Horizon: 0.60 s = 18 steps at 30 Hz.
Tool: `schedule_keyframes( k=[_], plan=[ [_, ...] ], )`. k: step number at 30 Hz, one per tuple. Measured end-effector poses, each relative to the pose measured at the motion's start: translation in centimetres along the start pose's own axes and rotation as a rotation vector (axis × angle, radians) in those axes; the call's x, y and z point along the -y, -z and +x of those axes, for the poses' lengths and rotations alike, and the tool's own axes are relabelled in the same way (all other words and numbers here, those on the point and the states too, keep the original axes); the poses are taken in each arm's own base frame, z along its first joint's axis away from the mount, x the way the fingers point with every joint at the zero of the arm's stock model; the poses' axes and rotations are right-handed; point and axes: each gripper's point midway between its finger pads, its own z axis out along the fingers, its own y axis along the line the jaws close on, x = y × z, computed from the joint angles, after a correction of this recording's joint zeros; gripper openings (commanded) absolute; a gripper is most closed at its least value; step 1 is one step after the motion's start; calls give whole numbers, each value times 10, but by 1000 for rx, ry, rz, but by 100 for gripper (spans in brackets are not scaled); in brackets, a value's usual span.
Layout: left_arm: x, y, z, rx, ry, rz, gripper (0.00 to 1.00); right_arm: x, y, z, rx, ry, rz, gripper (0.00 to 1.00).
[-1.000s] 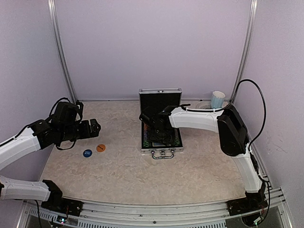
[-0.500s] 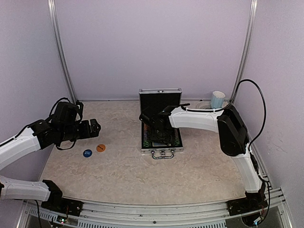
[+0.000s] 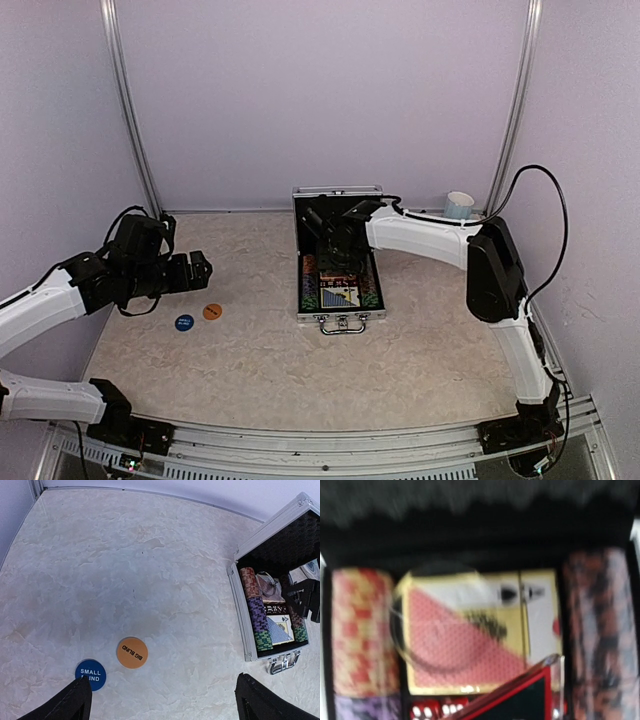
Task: Pack up texas hold em set
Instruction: Pick up the all-in button from the poker case, then place the all-in button in the poker case.
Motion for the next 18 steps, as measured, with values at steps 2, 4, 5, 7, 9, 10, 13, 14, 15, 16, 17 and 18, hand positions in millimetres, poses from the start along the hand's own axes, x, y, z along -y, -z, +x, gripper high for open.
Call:
schedule_keyframes(
  k=[2, 4, 5, 7, 9, 10, 13, 14, 15, 16, 17, 18],
  plan=[
    [0, 0, 1, -2, -1, -1, 99, 0, 2, -11, 20, 7, -11, 62],
    [0, -1, 1, -5, -1, -2, 99, 1, 2, -18, 30, 15, -14, 62],
    [-1, -2, 2, -8, -2, -4, 99, 1, 1, -20, 33, 22, -15, 62],
    [-1, -2, 2, -9, -3, -5, 99, 2, -3, -22, 37, 35, -13, 63],
    [-1, -3, 3, -11, -3, -6, 99, 3, -8, -21, 34, 49, -7, 63],
    [-1, -3, 3, -12, -4, -7, 99, 5, -12, -20, 30, 58, -2, 63],
    [-1, -4, 3, -13, -4, -8, 99, 8, -22, -16, 17, 76, 13, 64],
    [-1, -4, 4, -14, -4, -8, 99, 10, -25, -15, 14, 81, 17, 63],
    [-1, -4, 4, -15, -5, -9, 99, 11, -27, -14, 11, 86, 21, 64],
    [-1, -4, 4, -16, -5, -10, 99, 12, -29, -14, 10, 89, 24, 64],
    [-1, -4, 4, -15, -5, -11, 99, 13, -29, -15, 11, 91, 25, 64],
    [-2, -5, 4, -15, -5, -13, 99, 14, -29, -16, 13, 93, 25, 64]
  ],
)
